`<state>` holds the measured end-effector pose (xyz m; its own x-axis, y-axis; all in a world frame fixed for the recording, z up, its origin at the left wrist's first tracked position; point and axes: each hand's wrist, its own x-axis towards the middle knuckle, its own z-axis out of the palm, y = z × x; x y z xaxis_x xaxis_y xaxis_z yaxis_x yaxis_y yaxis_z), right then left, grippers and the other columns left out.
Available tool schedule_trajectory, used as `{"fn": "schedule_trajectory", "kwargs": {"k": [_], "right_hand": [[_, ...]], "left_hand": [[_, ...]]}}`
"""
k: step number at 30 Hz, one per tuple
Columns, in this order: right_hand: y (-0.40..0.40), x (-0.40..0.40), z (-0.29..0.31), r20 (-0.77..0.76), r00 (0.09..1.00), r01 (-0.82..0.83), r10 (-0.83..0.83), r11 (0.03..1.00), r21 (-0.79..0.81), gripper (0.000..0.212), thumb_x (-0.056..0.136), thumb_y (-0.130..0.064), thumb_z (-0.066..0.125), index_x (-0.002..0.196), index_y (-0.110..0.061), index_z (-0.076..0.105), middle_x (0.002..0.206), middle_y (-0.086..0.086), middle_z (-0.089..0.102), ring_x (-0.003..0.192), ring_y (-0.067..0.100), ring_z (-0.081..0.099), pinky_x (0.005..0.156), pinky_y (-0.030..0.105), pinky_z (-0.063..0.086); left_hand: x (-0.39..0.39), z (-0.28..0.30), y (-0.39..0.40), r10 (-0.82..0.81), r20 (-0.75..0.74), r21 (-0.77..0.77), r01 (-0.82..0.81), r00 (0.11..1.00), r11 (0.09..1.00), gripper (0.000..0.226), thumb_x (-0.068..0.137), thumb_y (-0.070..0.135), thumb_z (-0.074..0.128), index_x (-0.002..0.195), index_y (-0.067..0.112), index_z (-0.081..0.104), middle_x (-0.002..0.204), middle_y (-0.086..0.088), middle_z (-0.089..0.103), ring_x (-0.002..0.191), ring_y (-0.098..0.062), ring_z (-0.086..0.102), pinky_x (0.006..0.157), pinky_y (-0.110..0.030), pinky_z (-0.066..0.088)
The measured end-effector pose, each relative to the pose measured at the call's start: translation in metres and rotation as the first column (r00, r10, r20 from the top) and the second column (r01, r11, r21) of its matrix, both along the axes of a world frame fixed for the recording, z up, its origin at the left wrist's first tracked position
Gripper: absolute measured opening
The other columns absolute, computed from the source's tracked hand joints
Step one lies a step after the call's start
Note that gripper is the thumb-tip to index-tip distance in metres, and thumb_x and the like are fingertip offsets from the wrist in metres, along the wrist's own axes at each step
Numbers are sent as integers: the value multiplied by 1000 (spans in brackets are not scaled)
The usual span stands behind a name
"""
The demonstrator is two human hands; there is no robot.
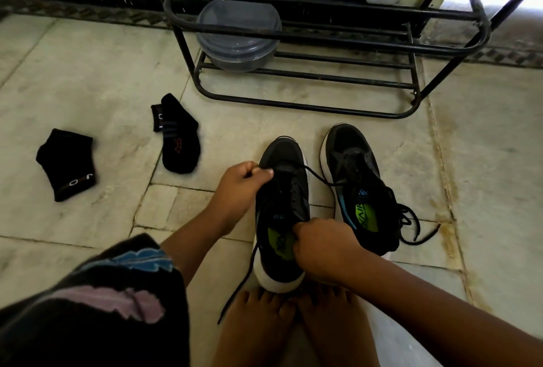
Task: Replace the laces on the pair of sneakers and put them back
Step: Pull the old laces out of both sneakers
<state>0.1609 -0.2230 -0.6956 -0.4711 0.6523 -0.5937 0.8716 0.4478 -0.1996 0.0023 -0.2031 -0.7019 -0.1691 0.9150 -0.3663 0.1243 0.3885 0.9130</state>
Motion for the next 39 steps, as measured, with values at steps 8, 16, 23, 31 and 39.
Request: {"fn": "schedule_trajectory", "kwargs": {"k": [8,16,23,31,39], "right_hand": [[0,0,3,6,1000,10,-10,1000,-9,23,95,-27,37,105,-15,55,82,1,46,69,19,44,53,26,31],[2,-1,4,18,1000,16,-16,999,-29,26,95,-27,38,110,-17,55,93,4,55,72,19,45,55,26,32],[2,-2,4,32,999,7,-6,999,-35,25,95,-29,37,109,-17,54,98,5,58,72,19,45,60,29,35],[2,-3,4,43,999,15,-13,999,-39,25,94,-29,38,110,-17,54,96,4,57,74,20,47,65,30,39],[2,-2,6,28,1000,9,-8,999,-52,24,94,-29,38,108,-17,54,87,2,48,73,20,46,64,31,37]], "left_hand": [[-17,11,2,-39,-187,77,54,982,996,5,89,16,63,92,19,59,68,8,51,59,-1,50,61,-16,43],[-21,-13,-14,-149,-781,128,390,606,912,14,90,23,62,98,18,72,96,5,69,92,-17,55,78,-25,42],[-3,6,-16,-44,-83,109,53,996,993,28,102,12,35,83,5,56,68,11,66,70,7,61,70,-9,42],[-6,5,-19,170,-43,310,-148,985,939,32,103,20,32,74,13,43,61,-7,44,57,-13,59,68,-29,54],[-14,-7,-18,-141,-735,93,304,664,948,28,94,21,52,121,15,48,108,1,63,82,-18,61,69,-31,46]]}}
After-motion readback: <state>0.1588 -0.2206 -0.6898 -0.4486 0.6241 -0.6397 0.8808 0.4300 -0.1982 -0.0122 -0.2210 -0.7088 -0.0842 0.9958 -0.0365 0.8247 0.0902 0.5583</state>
